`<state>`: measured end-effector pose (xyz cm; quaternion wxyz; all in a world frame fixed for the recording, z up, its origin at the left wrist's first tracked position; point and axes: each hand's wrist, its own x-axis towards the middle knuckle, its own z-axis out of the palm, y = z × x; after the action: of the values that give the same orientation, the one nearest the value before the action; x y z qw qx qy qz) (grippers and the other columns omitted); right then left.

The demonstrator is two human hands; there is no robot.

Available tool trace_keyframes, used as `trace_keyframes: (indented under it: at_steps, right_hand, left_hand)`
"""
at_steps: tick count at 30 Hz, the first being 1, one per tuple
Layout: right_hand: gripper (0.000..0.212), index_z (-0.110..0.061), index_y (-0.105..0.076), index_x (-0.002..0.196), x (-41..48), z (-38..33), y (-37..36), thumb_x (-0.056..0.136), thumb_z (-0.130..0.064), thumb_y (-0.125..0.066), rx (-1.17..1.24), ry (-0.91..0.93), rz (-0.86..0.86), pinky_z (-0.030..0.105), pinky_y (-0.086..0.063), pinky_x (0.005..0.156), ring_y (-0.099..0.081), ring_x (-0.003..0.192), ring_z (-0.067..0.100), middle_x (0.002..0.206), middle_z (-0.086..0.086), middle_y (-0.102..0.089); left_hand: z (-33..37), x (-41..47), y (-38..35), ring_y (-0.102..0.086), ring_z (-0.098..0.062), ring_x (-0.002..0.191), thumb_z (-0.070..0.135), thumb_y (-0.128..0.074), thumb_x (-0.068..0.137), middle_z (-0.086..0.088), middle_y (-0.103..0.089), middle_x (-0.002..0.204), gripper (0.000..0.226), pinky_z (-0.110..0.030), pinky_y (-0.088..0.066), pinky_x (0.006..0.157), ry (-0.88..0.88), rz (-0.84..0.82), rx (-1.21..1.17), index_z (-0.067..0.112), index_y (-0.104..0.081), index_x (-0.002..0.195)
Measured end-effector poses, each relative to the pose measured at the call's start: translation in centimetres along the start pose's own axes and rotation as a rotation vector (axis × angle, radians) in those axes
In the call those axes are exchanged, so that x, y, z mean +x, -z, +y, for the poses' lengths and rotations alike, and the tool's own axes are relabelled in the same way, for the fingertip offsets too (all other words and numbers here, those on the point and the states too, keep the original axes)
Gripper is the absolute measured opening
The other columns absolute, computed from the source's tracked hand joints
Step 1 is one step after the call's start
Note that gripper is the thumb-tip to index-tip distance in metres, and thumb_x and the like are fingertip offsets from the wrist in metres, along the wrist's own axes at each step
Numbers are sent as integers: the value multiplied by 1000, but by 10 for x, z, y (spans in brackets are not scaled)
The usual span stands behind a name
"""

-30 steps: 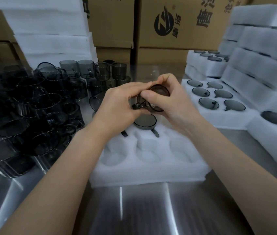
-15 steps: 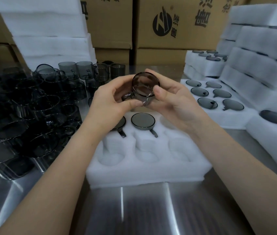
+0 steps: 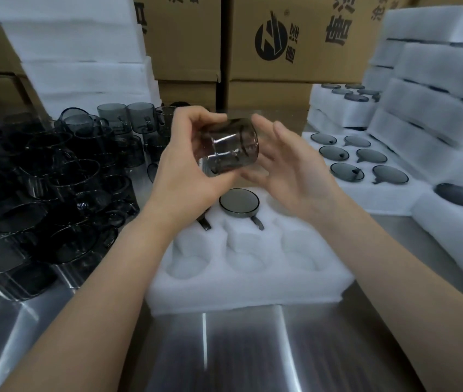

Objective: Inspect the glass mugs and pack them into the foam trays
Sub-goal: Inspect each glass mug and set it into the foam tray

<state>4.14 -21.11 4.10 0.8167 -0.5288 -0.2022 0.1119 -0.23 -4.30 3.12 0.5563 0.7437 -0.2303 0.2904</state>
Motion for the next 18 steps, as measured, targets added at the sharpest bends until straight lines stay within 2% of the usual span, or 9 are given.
trace_keyframes:
  at_steps: [3,6,8,10,12,14,16,18]
  right_hand:
    - [43,-17,-48,141,-2,2,-1,98,-25,-49,-165,52,-106,42,-52,94,-60,116,19,124,3,-64]
    - [51,-11,-49,139,-4,3,-4,88,-16,-57,-206,144,-106,47,-49,95,-60,114,26,127,12,-61]
    - [52,-12,-54,132,-5,3,-5,82,-11,-66,-279,204,-76,39,-55,88,-64,105,21,119,7,-65]
    - [51,-17,-59,121,-7,3,-6,74,-9,-77,-344,247,-55,30,-55,78,-69,95,16,109,0,-65]
    - [53,-24,-59,110,-9,5,-7,65,-16,-86,-388,282,-39,32,-57,74,-71,90,17,107,1,-63]
    - [52,-39,-57,98,-10,7,-8,58,-29,-89,-490,327,4,39,-58,75,-71,94,22,108,2,-60]
    - [47,-50,-53,82,-9,8,-11,54,-40,-89,-585,364,67,44,-56,76,-68,95,26,102,1,-61]
    - [40,-49,-52,75,-9,7,-14,55,-46,-87,-601,372,133,37,-54,66,-67,87,24,91,-1,-62]
  left_hand:
    - [-1,0,0,-56,-9,122,20,-81,66,4,-51,133,62,-37,-49,101,45,-1,-38,32,-41,113]
    - [-4,1,1,-60,-8,113,28,-85,66,16,-60,118,61,-37,-52,97,72,35,38,36,-47,113]
    - [-4,2,1,-61,-8,112,33,-86,64,14,-61,116,65,-33,-50,97,93,46,51,35,-51,118]
    - [-4,2,1,-58,-7,115,29,-86,67,9,-60,121,70,-29,-49,99,84,1,110,28,-53,129]
    - [-2,3,2,-58,-7,115,19,-85,71,7,-61,123,67,-32,-49,99,65,-54,175,23,-56,130]
    - [0,2,2,-58,-8,114,11,-83,72,6,-62,122,62,-35,-48,99,53,-78,200,20,-58,128]
    - [3,1,1,-58,-7,114,6,-82,72,5,-62,121,61,-32,-47,100,28,-91,224,18,-59,127]
    - [5,1,-1,-57,-7,115,6,-83,71,4,-62,122,61,-30,-47,99,-2,-115,255,14,-59,127]
